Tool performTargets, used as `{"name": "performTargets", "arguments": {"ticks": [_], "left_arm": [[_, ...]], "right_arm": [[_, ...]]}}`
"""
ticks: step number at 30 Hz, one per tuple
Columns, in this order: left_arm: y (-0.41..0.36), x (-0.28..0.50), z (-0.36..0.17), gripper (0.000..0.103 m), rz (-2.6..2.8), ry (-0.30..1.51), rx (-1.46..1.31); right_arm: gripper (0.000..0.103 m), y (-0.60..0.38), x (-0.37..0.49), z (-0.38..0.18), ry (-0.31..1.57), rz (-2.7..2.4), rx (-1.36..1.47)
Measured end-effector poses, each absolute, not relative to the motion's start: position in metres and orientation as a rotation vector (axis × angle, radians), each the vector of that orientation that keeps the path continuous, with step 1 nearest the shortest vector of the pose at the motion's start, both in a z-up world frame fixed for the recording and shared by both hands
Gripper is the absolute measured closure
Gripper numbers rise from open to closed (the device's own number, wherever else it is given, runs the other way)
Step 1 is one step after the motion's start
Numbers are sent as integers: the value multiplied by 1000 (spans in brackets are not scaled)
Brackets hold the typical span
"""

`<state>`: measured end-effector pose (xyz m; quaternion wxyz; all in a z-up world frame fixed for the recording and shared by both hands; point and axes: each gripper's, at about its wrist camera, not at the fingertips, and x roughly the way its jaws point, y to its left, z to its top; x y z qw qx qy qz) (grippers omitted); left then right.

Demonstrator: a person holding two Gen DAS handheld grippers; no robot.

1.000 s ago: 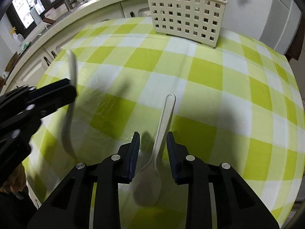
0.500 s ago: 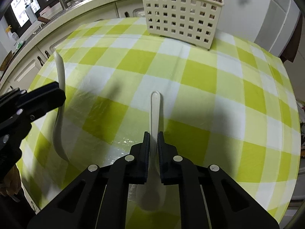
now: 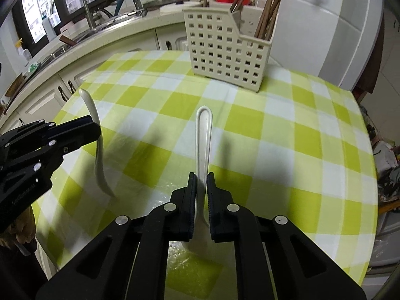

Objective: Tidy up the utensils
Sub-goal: 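Close the left tool on one white spoon while the right tool grasps the other, then lift both white spoons by their handles and carry them to the basket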

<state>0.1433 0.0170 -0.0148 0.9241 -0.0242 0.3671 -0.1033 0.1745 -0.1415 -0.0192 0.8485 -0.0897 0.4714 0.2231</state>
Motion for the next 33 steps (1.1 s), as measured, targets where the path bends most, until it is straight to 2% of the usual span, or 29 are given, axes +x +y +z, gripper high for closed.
{"name": "performTargets", "arguments": {"ticks": [2, 3, 4, 11, 13, 15, 21, 27, 33], "left_arm": [[19, 142, -12, 90, -219, 749, -65], [20, 141, -11, 99, -221, 747, -70], [22, 140, -10, 103, -223, 747, -77], [24, 141, -11, 103, -215, 754, -93], [26, 143, -13, 99, -200, 761, -91], [30, 150, -19, 86, -196, 783, -94], [49, 190, -38, 85, -172, 872, -50], [48, 239, -66, 77, -160, 985, 73], [40, 268, -87, 76, -185, 1048, 133]], "right_arm": [[94, -146, 170, -14, 975, 468, -180], [94, -148, 168, -10, 963, 466, -176], [94, -150, 166, -8, 955, 465, -174], [94, -160, 161, -3, 923, 461, -154], [94, -162, 161, -3, 919, 463, -151], [94, -163, 161, -3, 919, 460, -148], [94, -168, 165, -2, 915, 459, -138], [94, -171, 172, -3, 916, 462, -124], [94, -175, 178, -4, 918, 465, -115]]}}
